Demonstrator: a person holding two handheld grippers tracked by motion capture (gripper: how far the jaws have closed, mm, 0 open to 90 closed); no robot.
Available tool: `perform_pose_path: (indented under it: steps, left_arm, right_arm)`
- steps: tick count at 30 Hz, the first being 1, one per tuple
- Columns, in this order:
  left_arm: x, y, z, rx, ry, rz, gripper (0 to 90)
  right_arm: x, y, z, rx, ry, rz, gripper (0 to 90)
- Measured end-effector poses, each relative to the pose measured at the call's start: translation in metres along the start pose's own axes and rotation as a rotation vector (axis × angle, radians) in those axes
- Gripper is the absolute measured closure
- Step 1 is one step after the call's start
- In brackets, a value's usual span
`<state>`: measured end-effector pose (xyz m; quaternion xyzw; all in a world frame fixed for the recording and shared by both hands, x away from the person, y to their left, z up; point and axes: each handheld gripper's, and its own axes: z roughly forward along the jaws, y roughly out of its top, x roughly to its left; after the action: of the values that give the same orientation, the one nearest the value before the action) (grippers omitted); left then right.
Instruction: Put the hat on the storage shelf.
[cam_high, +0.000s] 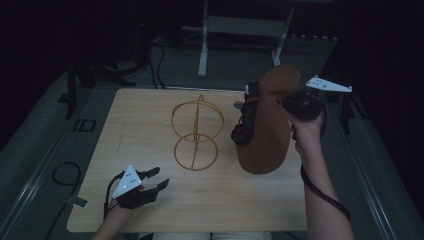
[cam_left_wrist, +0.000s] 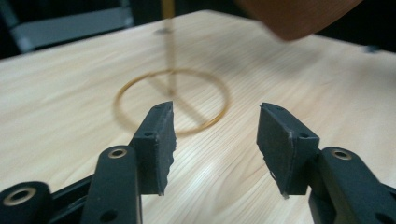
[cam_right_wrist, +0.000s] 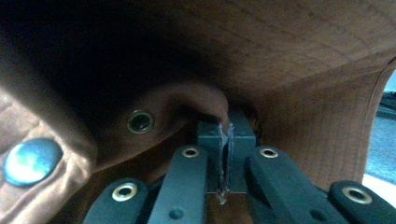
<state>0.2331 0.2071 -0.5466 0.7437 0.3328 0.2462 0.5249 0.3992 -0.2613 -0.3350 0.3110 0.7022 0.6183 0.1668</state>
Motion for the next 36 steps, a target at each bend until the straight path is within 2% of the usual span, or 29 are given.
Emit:
perform_pose_path:
  steps: [2,4,6,8,12,14,16,18,22,26,30,34,36]
  left_arm:
    - [0.006,-0.01,-0.006,0.007,0.042,-0.025,41.2]
    - [0.012,-0.017,-0.012,0.017,0.098,-0.054,32.7]
    - [0.02,-0.022,-0.018,0.008,0.129,-0.107,21.0]
    - [0.027,-0.024,-0.024,0.002,0.164,-0.13,8.2]
    - [0.036,-0.027,-0.037,-0.045,0.226,-0.168,5.9]
    - [0.042,-0.031,-0.042,-0.065,0.267,-0.192,4.5]
    - [0.048,-0.033,-0.044,-0.074,0.268,-0.228,4.5]
    - [0.051,-0.036,-0.045,-0.067,0.295,-0.229,4.6]
    - [0.054,-0.04,-0.047,-0.075,0.306,-0.254,4.6]
    - [0.053,-0.041,-0.047,-0.077,0.31,-0.252,5.2]
    - [0.053,-0.042,-0.047,-0.079,0.312,-0.258,5.3]
    - [0.053,-0.042,-0.047,-0.08,0.313,-0.261,5.6]
    - [0.053,-0.043,-0.046,-0.077,0.31,-0.261,5.5]
  right_arm:
    - [0.001,0.005,0.008,0.009,-0.004,-0.007,87.4]
    - [0.004,0.01,0.018,0.02,-0.005,-0.015,87.4]
    - [0.008,0.015,0.028,0.026,-0.004,-0.02,87.4]
    - [0.013,0.019,0.039,0.036,0.007,-0.027,87.4]
    - [0.026,0.027,0.063,0.065,0.025,-0.036,87.3]
    - [0.035,0.03,0.08,0.087,0.054,-0.032,87.3]
    - [0.043,0.031,0.094,0.109,0.066,-0.027,87.2]
    - [0.051,0.03,0.11,0.139,0.083,-0.024,87.0]
    - [0.065,0.025,0.136,0.204,0.103,-0.037,86.0]
    - [0.075,0.02,0.152,0.242,0.12,-0.049,85.4]
    - [0.082,0.016,0.16,0.264,0.131,-0.061,81.1]
    - [0.089,0.011,0.165,0.29,0.178,-0.072,62.7]
    - [0.094,0.009,0.168,0.303,0.175,-0.1,52.9]
